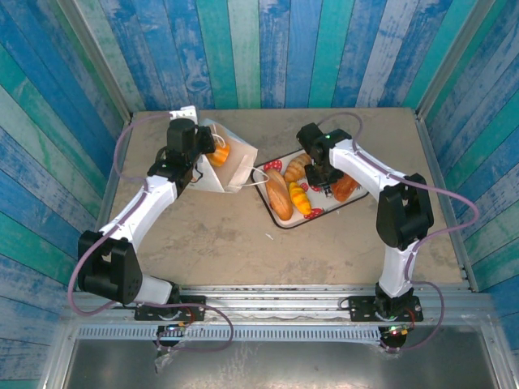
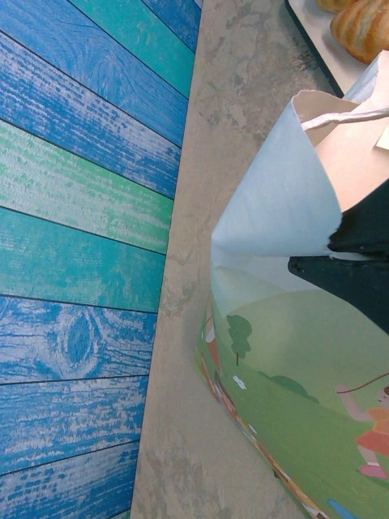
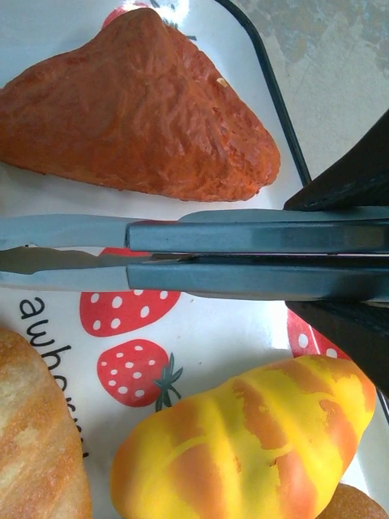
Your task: Take the fake bread out of the paper bag
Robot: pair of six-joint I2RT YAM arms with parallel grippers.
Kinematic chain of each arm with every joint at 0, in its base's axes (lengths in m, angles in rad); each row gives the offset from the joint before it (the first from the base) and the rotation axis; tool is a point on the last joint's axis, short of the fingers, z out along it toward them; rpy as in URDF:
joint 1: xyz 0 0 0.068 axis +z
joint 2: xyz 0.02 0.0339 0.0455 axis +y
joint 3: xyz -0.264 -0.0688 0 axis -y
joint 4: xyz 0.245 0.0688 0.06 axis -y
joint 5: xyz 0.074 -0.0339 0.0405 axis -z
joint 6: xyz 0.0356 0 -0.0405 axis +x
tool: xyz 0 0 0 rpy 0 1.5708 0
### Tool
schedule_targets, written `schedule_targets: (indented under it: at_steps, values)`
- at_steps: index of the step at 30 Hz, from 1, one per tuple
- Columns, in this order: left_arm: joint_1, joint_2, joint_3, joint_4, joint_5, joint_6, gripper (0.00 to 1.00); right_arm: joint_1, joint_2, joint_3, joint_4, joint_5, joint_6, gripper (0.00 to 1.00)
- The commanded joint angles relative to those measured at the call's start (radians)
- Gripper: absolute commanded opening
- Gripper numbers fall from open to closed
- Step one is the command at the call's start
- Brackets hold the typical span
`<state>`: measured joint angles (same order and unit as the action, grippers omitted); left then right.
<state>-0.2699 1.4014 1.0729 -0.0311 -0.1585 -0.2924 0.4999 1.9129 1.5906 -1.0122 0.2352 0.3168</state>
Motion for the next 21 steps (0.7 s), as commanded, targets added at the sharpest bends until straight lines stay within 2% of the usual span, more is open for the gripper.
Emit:
schedule_targets:
  at_steps: [1, 13, 17, 21]
  values:
    - [0.005, -0.057, -0.002, 0.010, 0.006, -0.003, 0.05, -0.003, -0.008, 0.008, -0.011, -0.018, 0.001, 0.24]
    - [0.004, -0.107, -0.022, -0.006, 0.049, 0.024, 0.05, 0.019, -0.321, -0.212, -0.045, -0.115, 0.019, 0.24]
    - [0.005, -0.117, -0.031, -0.003, 0.063, 0.044, 0.05, 0.030, -0.450, -0.240, -0.025, -0.246, 0.009, 0.24]
    - [0.004, -0.117, -0.042, 0.005, 0.075, 0.066, 0.05, 0.046, -0.555, -0.239, 0.055, -0.458, 0.022, 0.24]
